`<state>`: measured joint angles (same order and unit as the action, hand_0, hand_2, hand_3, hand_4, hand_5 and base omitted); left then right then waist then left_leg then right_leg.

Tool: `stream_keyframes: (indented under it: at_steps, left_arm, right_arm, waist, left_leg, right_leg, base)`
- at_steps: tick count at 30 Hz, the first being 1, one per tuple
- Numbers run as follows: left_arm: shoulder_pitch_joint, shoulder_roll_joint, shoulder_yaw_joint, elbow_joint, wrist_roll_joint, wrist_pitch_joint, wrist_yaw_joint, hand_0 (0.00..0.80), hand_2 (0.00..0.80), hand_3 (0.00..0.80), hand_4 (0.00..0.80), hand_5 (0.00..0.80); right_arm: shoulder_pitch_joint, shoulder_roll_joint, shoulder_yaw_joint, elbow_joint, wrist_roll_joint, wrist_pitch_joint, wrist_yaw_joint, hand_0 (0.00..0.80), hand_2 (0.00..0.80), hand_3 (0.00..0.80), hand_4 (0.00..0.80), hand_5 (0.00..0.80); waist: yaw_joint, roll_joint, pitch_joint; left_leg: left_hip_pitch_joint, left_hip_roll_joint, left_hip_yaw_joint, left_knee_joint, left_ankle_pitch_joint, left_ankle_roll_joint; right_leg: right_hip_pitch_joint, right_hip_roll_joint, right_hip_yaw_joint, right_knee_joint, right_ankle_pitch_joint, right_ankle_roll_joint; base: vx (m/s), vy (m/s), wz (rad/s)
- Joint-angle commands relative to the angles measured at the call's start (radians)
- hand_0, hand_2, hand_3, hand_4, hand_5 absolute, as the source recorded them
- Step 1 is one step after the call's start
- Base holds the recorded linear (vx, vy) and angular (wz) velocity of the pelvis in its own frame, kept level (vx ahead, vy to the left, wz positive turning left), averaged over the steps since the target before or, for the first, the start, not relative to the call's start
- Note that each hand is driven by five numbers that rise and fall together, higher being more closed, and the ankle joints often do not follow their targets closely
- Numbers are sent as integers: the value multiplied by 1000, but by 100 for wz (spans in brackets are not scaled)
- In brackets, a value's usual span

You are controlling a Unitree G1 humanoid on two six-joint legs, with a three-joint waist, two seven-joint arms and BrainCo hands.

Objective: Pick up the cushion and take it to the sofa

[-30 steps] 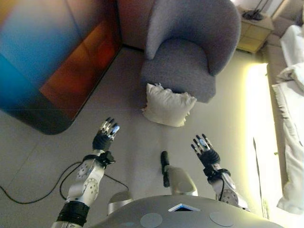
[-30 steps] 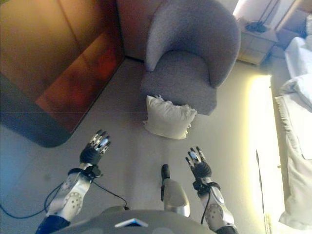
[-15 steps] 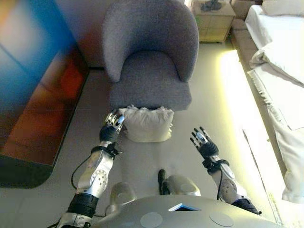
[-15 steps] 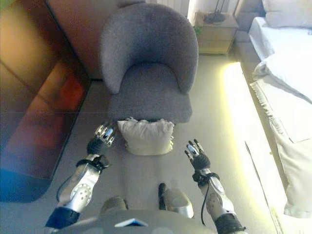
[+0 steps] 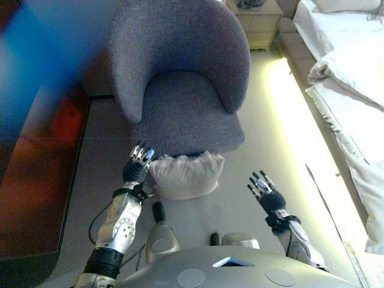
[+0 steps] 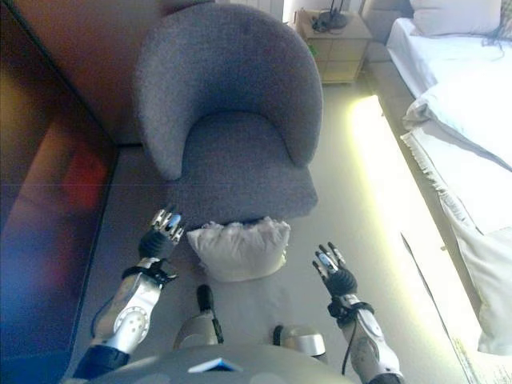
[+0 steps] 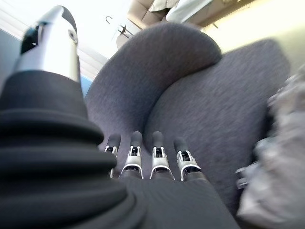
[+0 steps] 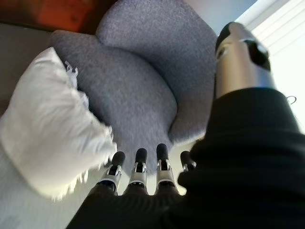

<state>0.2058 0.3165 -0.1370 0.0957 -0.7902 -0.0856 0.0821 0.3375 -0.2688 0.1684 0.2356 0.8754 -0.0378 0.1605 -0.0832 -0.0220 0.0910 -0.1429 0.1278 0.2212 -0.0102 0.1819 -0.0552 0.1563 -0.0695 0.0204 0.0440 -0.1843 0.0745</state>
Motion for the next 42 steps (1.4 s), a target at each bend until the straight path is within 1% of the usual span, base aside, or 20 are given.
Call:
stream_keyframes:
  at_steps: [1,3,6,8,9,11,14,17,19,21,23,26,30,32,34,35,36,37,40,42]
  left_arm:
    - [-4,31,8,-73,-40,-72,-15,0,0,0,0,0]
    - [-12,42,14,-61,-33,-70,-19,0,0,0,0,0]
    - [-10,52,30,-68,-31,-73,-16,0,0,0,0,0]
    - [-7,58,40,-57,-17,-73,-25,0,0,0,0,0]
    - [-7,59,42,-55,-12,-73,-25,0,0,0,0,0]
    - [-5,61,48,-55,-4,-74,-15,0,0,0,0,0]
    - [0,61,53,-61,13,-63,-11,0,0,0,0,0]
    - [1,65,41,-61,29,-59,-8,0,0,0,0,0]
    - [-4,66,39,-54,33,-58,-17,0,0,0,0,0]
    - [-15,70,48,-46,35,-54,-32,0,0,0,0,0]
    - [-25,83,56,-51,22,-43,-43,0,0,0,0,0]
    - [-31,95,50,-47,18,-47,-47,0,0,0,0,0]
    - [-2,98,44,-59,28,-63,-56,0,0,0,0,0]
    - [25,96,56,-69,41,-64,-57,0,0,0,0,0]
    - [60,93,82,-73,46,-68,-69,0,0,0,0,0]
    - [79,87,97,-74,47,-67,-73,0,0,0,0,0]
    - [103,78,115,-76,45,-68,-70,0,0,0,0,0]
    - [113,75,123,-77,39,-70,-64,0,0,0,0,0]
    - [125,65,157,-68,22,-61,-61,0,0,0,0,0]
    - [128,49,174,-61,13,-51,-61,0,0,0,0,0]
  right_arm:
    - [-57,5,-14,-71,14,-39,-21,0,0,0,0,0]
    - [-60,11,-14,-68,32,-29,-38,0,0,0,0,0]
    - [-83,16,-1,-61,19,-27,-28,0,0,0,0,0]
    - [-120,32,1,-38,26,-33,-39,0,0,0,0,0]
    - [-129,37,1,-32,27,-35,-43,0,0,0,0,0]
    - [-138,49,3,-33,11,-29,-53,0,0,0,0,0]
    - [-148,69,3,-16,-8,-36,-56,0,0,0,0,0]
    - [-141,79,15,-26,-5,-46,-67,0,0,0,0,0]
    - [-135,84,21,-20,-2,-52,-73,0,0,0,0,0]
    - [-126,83,17,-13,-1,-40,-72,0,0,0,0,0]
    - [-102,79,8,-25,4,-27,-66,0,0,0,0,0]
    - [-77,66,4,-37,18,-23,-51,0,0,0,0,0]
    - [-100,43,2,-25,28,-5,-32,0,0,0,0,0]
    - [-118,40,-4,-21,31,16,-34,0,0,0,0,0]
    - [-125,40,-16,-11,26,32,-24,0,0,0,0,0]
    - [-128,40,-21,-7,21,42,-19,0,0,0,0,0]
    - [-136,39,-20,-11,14,55,-15,0,0,0,0,0]
    - [-141,35,-18,-14,10,60,-13,0,0,0,0,0]
    - [-158,27,-5,-24,0,71,-12,0,0,0,0,0]
    - [-161,24,1,-26,-11,79,-15,0,0,0,0,0]
  waist:
    - [14,5,-15]
    - [18,-10,-24]
    - [27,-25,-39]
    - [39,-33,-49]
    - [41,-34,-52]
    - [45,-31,-58]
    - [56,-21,-65]
    - [60,6,-55]
    - [56,16,-45]
    - [49,12,-38]
    - [34,-9,-30]
    - [9,-48,-12]
    - [3,-72,-2]
    - [6,-81,-1]
    - [14,-85,-4]
    - [21,-86,-7]
    - [32,-87,-14]
    - [34,-85,-17]
    - [32,-79,-31]
    - [26,-71,-42]
  left_leg:
    - [-77,48,-49,17,-47,-32]
    - [-92,22,-52,77,-81,-12]
    - [-76,-9,-45,98,-121,20]
    - [-53,-35,-41,94,-145,42]
    - [-44,-42,-42,91,-151,47]
    - [-15,-64,-57,88,-176,66]
    - [16,-100,-87,89,-208,98]
    - [56,-114,-98,94,-239,124]
    - [79,-114,-92,96,-253,128]
    - [95,-114,-79,90,-254,121]
    - [102,-118,-68,90,-255,106]
    - [115,-114,-64,113,-279,75]
    - [133,-94,-65,127,-318,49]
    - [148,-89,-71,138,-343,44]
    - [162,-76,-73,153,-358,41]
    - [169,-68,-71,160,-363,39]
    - [178,-54,-59,164,-362,33]
    - [183,-43,-53,163,-359,28]
    - [209,-6,-44,157,-340,12]
    - [222,20,-50,158,-294,-5]
  right_leg:
    - [-33,24,14,112,-12,9]
    - [-29,0,11,125,12,27]
    - [-56,-46,-2,196,75,67]
    - [-81,-77,-12,279,149,92]
    - [-93,-82,-11,301,167,94]
    - [-133,-88,-5,390,207,89]
    - [-172,-85,-18,521,242,74]
    - [-269,-89,-51,770,282,55]
    - [-330,-98,-67,847,290,44]
    - [-352,-122,-83,769,295,42]
    - [-350,-134,-85,567,304,60]
    - [-319,-178,-74,235,341,93]
    - [-327,-206,-49,52,390,133]
    - [-334,-217,-38,7,410,145]
    - [-326,-221,-38,10,401,149]
    - [-312,-223,-52,9,389,149]
    - [-298,-227,-79,11,378,146]
    - [-293,-224,-85,15,369,144]
    - [-283,-187,-70,37,311,130]
    - [-274,-148,-61,52,266,113]
  base:
    - [270,184,-17]
    - [261,161,1]
    - [238,175,5]
    - [227,171,-7]
    - [227,171,-15]
    - [220,178,-7]
    - [210,195,1]
    - [161,194,1]
    - [169,145,1]
    - [194,15,-10]
    - [236,-146,-6]
    - [236,-203,10]
    - [211,-123,24]
    - [258,-111,11]
    - [257,-122,20]
    - [285,-158,17]
    - [260,-159,11]
    - [264,-165,4]
    - [224,-130,4]
    - [203,-144,1]
